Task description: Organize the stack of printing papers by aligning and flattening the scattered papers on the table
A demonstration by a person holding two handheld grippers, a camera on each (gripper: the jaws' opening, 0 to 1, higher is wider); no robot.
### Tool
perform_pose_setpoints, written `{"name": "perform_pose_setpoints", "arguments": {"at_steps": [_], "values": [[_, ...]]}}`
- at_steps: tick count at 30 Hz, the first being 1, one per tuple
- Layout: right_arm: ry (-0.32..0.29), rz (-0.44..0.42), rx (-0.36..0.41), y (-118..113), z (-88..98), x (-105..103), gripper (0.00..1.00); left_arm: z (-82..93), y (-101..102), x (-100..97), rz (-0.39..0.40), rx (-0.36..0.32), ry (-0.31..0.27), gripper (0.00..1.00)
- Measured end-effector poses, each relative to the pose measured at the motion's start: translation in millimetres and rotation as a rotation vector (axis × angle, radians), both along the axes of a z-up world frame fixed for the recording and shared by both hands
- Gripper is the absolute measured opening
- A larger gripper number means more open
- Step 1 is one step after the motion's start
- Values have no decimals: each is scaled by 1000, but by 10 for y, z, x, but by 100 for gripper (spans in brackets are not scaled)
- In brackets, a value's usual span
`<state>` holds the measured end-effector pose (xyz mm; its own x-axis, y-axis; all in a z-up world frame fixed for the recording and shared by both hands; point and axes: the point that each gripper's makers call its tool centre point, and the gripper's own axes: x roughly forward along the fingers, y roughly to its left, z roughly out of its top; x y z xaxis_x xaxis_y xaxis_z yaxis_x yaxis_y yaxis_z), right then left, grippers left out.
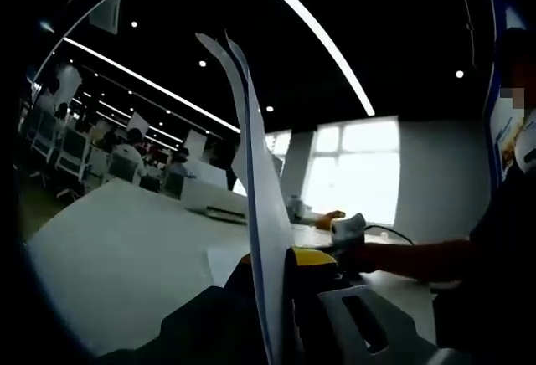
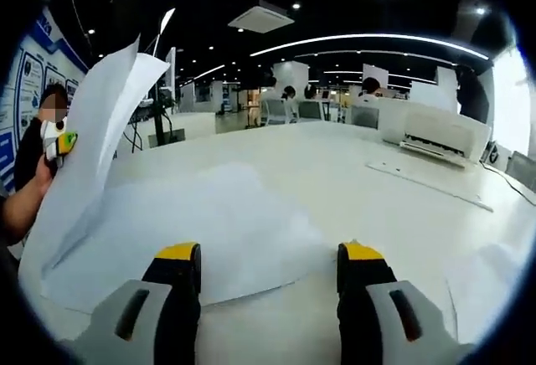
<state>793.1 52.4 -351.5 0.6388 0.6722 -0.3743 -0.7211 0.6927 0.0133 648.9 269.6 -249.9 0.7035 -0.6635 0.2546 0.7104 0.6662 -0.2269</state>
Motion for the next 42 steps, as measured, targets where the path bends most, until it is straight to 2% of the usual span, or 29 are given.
{"name": "perform_pose_setpoints", "arguments": {"at_steps": [2, 3, 4, 6, 16, 18, 20, 28, 34, 38, 42], "values": [[2, -5, 3, -17, -4, 26, 56, -2, 1, 2, 0, 1, 0, 6], [1, 1, 9, -10, 3, 18, 49, -3, 2, 3, -1, 2, 0, 6], [8, 13, 15, 4, -2, -10, 38, -3, 2, 2, -2, 2, -1, 6], [7, 22, 19, 20, -4, -30, 31, -4, 2, 4, -2, 3, -1, 6], [-1, 50, 25, 52, -11, -108, 29, -9, 2, 4, -3, 5, -1, 6], [0, 67, 24, 71, -9, -140, 24, -9, 2, 3, -3, 5, -2, 6], [3, 87, 24, 94, -9, -170, 16, -10, 2, 3, -3, 6, -2, 6], [-17, 104, 0, 110, -3, -222, 1, -11, 5, 3, -4, 4, -1, 6], [-32, 107, -4, 92, 25, -244, 0, -11, 7, 5, -4, 4, -2, 7], [-55, 104, 27, 80, 112, -269, 0, -9, 8, 3, -4, 3, -2, 7], [-105, 89, 66, 47, 249, -272, 0, -11, 5, 2, -5, 5, -3, 7]]}}
